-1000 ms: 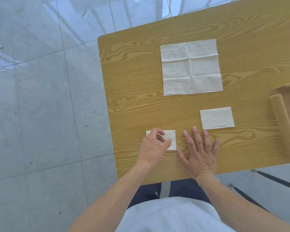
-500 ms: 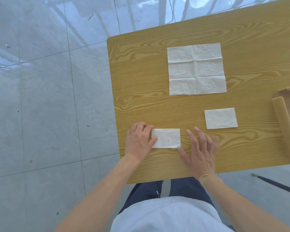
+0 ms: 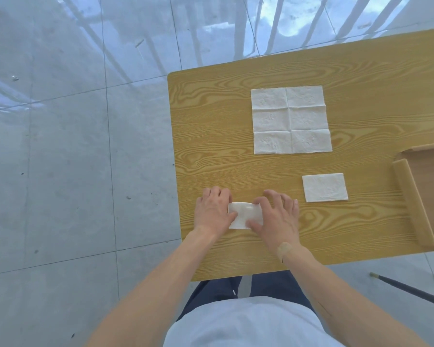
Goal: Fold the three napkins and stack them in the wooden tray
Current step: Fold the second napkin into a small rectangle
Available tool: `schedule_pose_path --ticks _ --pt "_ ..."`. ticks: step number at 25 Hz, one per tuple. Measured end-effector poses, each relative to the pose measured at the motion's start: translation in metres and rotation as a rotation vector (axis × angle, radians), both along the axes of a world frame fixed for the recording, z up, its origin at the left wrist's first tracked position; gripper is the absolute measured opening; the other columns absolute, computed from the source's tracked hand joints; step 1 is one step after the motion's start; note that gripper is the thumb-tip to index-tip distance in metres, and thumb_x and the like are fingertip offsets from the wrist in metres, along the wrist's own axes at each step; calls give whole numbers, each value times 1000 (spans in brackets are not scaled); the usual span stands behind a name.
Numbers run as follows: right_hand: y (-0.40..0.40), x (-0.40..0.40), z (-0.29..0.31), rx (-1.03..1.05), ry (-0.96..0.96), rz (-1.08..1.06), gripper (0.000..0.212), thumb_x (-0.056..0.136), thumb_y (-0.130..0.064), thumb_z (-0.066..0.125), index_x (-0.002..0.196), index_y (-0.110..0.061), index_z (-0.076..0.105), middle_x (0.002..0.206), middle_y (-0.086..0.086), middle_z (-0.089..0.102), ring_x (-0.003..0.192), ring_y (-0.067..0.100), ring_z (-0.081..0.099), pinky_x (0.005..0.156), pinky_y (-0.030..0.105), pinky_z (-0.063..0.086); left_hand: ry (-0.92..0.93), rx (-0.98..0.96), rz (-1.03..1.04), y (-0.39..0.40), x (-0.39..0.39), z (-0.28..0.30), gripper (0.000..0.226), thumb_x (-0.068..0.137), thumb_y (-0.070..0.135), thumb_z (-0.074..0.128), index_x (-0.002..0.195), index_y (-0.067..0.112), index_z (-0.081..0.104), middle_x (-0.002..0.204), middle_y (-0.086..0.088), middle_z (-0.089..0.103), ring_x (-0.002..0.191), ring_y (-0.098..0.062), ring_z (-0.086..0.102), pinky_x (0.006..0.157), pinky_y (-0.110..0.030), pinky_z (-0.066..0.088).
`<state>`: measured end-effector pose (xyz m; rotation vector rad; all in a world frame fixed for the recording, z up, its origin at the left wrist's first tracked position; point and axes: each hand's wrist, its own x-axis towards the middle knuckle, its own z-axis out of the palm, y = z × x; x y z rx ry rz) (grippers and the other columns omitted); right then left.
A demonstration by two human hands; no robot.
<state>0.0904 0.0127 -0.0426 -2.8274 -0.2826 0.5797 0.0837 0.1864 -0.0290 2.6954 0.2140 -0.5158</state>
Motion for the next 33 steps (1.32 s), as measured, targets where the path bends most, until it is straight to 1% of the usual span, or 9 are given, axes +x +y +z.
schedule_pose_path --ticks 5,8,10,12,14,18,22,28,33 --pt "5 6 13 48 43 -37 43 80 -35 70 117 -31 49 114 -8 58 121 22 39 112 46 26 86 -238 134 3 -2 7 19 84 8 60 96 22 54 85 6 60 86 -21 58 72 -38 49" --pt "-5 4 20 169 93 -109 27 86 -31 65 111 -32 55 99 -11 62 104 18 50 91 37 38 87 -332 165 10 -7 8 21 86 7 60 100 22 61 90 5 61 87 -16 56 73 -34 50" --pt "-13 2 26 312 182 -222 11 86 -28 65 97 -32 60 90 -14 63 94 16 55 76 31 41 102 -396 167 14 -11 8 18 88 9 59 93 26 62 92 6 58 87 -14 55 73 -28 47" --pt "-20 1 31 423 260 -353 8 85 -29 68 87 -33 60 85 -15 64 87 13 60 68 26 42 150 -506 219 16 -14 10 20 89 11 60 85 31 60 92 6 58 83 -10 55 68 -21 43" --pt "-27 1 36 496 305 -436 9 84 -30 71 84 -32 62 83 -12 68 82 12 63 65 23 45 221 -630 307 15 -15 13 17 91 14 62 85 30 61 92 5 63 79 -9 57 65 -19 46" --pt "-39 0 47 639 357 -510 5 84 -25 72 87 -27 68 80 -6 73 73 10 64 66 23 49 272 -793 399 11 -12 24 4 93 15 63 94 19 63 99 -4 69 80 -14 61 74 -32 55" --pt "-55 8 55 767 414 -629 9 84 -19 75 90 -15 70 88 5 76 78 19 70 71 34 58 276 -899 466 -4 -5 36 7 94 17 65 99 13 62 97 -8 71 76 -13 68 64 -24 55" --pt "-99 30 61 808 391 -751 10 82 -23 77 88 -17 71 83 -1 77 73 16 71 61 27 57 266 -938 556 -51 12 43 8 94 16 65 99 10 63 91 -6 74 71 -12 71 58 -21 52" --pt "-148 60 61 818 469 -736 10 83 -8 72 90 -15 72 83 0 77 69 12 69 59 25 52 249 -904 645 -102 32 38 8 94 15 65 99 9 64 92 -8 75 70 -14 71 56 -23 53"
